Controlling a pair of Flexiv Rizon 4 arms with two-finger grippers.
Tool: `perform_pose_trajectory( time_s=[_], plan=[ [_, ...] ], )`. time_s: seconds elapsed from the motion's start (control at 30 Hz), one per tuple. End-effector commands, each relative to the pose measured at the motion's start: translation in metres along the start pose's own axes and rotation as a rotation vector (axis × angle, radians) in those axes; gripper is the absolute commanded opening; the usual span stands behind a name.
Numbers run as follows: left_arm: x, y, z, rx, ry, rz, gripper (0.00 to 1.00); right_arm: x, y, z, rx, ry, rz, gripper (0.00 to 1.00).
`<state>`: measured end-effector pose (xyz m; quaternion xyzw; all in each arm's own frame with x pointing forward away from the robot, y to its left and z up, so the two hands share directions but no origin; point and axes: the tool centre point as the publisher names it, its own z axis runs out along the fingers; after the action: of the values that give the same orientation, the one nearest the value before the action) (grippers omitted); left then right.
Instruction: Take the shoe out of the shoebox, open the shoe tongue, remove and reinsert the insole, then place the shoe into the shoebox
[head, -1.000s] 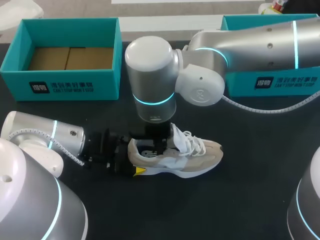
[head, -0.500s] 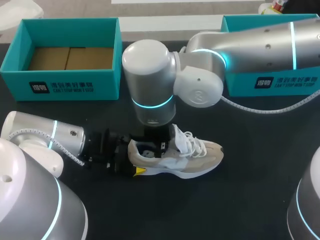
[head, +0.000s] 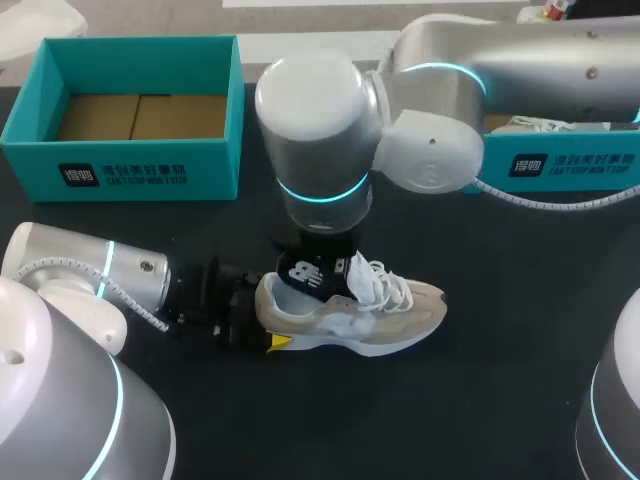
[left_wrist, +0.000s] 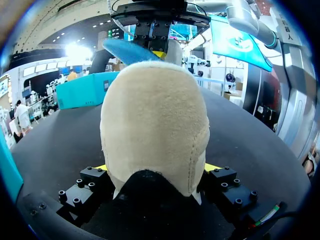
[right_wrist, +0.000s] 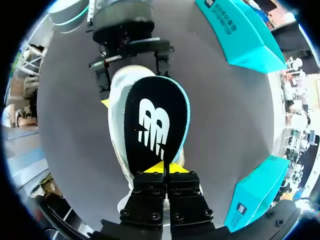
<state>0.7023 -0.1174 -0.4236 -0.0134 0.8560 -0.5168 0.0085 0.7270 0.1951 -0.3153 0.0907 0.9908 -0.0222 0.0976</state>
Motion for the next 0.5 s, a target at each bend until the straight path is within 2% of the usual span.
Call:
perform_pose_trajectory(
  time_s=[0.03, 0.2, 0.37, 0.4, 0.43, 0.47, 0.5],
  plan=[
    [-0.001, 0.001, 0.003, -0.004, 0.002, 0.000, 0.00, -0.006, 0.010, -0.004, -0.053, 0.012, -0.041, 0.00],
    [-0.001, 0.001, 0.003, -0.004, 0.002, 0.000, 0.00, -0.009, 0.037, -0.011, -0.108, 0.030, -0.088, 0.00],
    [-0.001, 0.001, 0.003, -0.004, 0.002, 0.000, 0.00, -0.007, 0.051, -0.017, -0.156, 0.058, -0.092, 0.00],
    [-0.001, 0.001, 0.003, -0.004, 0.002, 0.000, 0.00, -0.006, 0.051, -0.017, -0.164, 0.069, -0.093, 0.21],
    [-0.001, 0.001, 0.003, -0.004, 0.002, 0.000, 0.00, -0.005, 0.051, -0.018, -0.168, 0.076, -0.079, 0.58],
    [-0.001, 0.001, 0.003, -0.004, 0.002, 0.000, 0.00, -0.005, 0.049, -0.020, -0.179, 0.079, -0.056, 1.00],
    [-0.001, 0.001, 0.003, -0.004, 0.002, 0.000, 0.00, -0.006, 0.048, -0.023, -0.237, 0.073, -0.002, 1.00]
  ],
)
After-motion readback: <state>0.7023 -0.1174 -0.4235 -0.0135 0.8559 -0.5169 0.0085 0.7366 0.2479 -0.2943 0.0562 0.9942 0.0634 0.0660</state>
